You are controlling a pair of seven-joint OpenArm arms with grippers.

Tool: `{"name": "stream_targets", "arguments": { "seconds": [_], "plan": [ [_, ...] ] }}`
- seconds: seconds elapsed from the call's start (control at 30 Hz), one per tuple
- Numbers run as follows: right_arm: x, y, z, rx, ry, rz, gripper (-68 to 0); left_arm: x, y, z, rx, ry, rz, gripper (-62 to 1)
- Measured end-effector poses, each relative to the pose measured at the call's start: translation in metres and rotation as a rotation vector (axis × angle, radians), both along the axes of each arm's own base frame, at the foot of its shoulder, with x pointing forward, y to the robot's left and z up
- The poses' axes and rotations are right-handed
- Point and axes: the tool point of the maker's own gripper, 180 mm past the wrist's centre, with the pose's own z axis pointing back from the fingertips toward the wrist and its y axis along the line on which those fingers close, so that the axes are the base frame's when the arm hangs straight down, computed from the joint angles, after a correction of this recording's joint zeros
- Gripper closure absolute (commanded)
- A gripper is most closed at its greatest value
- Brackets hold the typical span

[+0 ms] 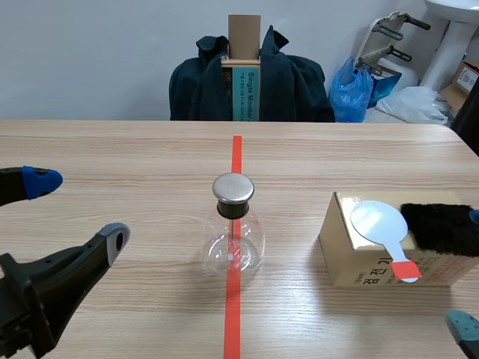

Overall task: Do the electroscope experiment.
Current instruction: 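Pick up the white charging plate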

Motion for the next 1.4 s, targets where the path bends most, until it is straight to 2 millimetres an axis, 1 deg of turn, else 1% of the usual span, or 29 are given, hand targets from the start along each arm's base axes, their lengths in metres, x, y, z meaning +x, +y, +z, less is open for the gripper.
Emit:
{"name": "stream_targets", "arguments": {
  "seconds": [0.1,0.2,0.33,0.4,0.57,0.67,0.93,1.3,1.37,1.4],
  "plan": [
    [0.003,-0.022,-0.021,-0.048,-0.032,-0.052,-65.5,0.000,0.000,0.000,0.000,0.000,-0.001,-62.3],
    [0.017,-0.032,-0.039,-0.053,-0.081,-0.102,-65.5,-0.001,-0.001,0.000,-0.001,0.001,-0.004,-62.3],
    [0.041,-0.031,-0.051,-0.034,-0.134,-0.128,-65.5,-0.001,-0.001,0.000,0.000,0.001,-0.004,-62.3],
    [0.050,-0.025,-0.054,-0.021,-0.142,-0.121,-65.5,-0.001,-0.001,0.000,0.000,0.001,-0.004,-62.3],
    [0.064,-0.009,-0.055,0.010,-0.161,-0.089,-65.5,-0.001,-0.001,0.000,-0.001,0.001,-0.004,-62.3],
    [0.063,-0.001,-0.057,0.020,-0.156,-0.071,-65.5,-0.001,-0.001,0.000,-0.001,0.001,-0.004,-62.3],
    [0.052,0.021,-0.067,0.018,-0.123,0.000,-65.5,-0.001,-0.001,0.000,-0.001,0.001,-0.004,-62.3],
    [0.053,0.019,-0.067,0.012,-0.123,-0.011,-65.0,-0.001,-0.001,0.000,-0.001,0.001,-0.004,-62.3],
    [0.053,0.019,-0.067,0.012,-0.123,-0.011,-62.9,-0.001,-0.001,0.000,-0.001,0.001,-0.004,-62.3],
    [0.053,0.019,-0.067,0.012,-0.123,-0.012,-59.9,-0.001,-0.001,0.000,-0.001,0.001,-0.004,-62.3]
  ]
}}
